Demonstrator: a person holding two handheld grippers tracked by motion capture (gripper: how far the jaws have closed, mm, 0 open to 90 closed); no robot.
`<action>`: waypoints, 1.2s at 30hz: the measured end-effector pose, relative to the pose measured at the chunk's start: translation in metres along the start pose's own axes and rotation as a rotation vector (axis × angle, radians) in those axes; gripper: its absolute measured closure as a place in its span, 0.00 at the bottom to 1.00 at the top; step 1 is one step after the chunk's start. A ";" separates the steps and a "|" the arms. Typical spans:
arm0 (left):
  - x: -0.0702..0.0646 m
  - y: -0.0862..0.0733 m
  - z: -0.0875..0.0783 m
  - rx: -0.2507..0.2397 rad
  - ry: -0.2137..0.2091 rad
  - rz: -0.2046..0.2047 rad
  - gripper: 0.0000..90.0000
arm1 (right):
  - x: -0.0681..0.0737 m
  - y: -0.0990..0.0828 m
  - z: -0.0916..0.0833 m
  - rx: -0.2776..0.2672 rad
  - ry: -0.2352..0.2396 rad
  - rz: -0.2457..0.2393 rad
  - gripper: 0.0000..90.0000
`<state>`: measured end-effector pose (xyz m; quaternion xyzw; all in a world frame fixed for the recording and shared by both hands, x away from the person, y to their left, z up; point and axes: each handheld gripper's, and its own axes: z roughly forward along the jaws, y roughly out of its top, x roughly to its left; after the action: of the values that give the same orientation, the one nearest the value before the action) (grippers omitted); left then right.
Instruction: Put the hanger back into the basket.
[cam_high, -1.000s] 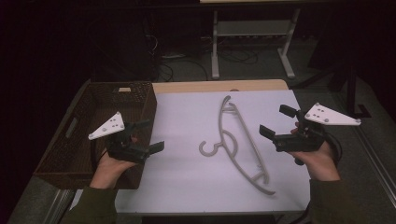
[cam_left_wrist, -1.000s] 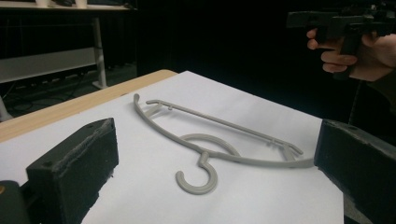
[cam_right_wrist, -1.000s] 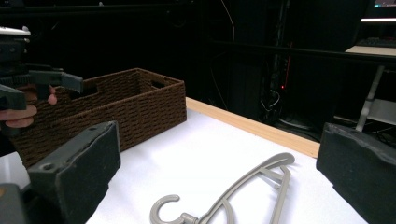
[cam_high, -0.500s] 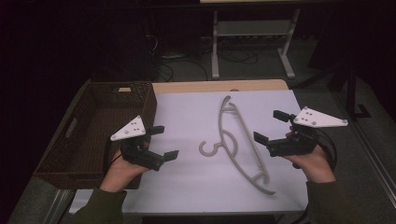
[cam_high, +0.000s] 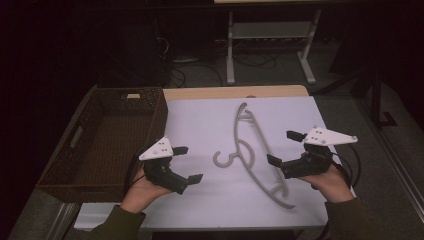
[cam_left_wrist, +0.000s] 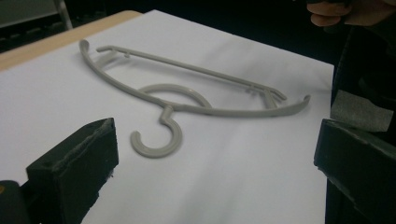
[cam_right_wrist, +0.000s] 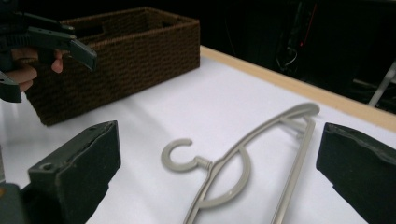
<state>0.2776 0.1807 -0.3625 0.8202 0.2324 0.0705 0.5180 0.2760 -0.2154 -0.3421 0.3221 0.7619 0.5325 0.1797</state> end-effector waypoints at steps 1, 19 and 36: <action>0.000 0.000 0.000 0.000 0.000 0.000 0.00 | 0.000 -0.003 0.001 0.011 0.001 0.003 0.00; -0.003 -0.036 0.014 0.024 -0.010 -0.032 0.00 | -0.008 -0.048 0.011 0.168 -0.018 0.058 0.17; 0.001 -0.044 0.019 0.049 -0.030 -0.046 0.00 | -0.028 -0.069 0.009 0.340 -0.093 0.117 0.87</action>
<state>0.2715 0.1810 -0.4106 0.8282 0.2449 0.0404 0.5025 0.2811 -0.2436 -0.4114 0.4157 0.8118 0.3900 0.1265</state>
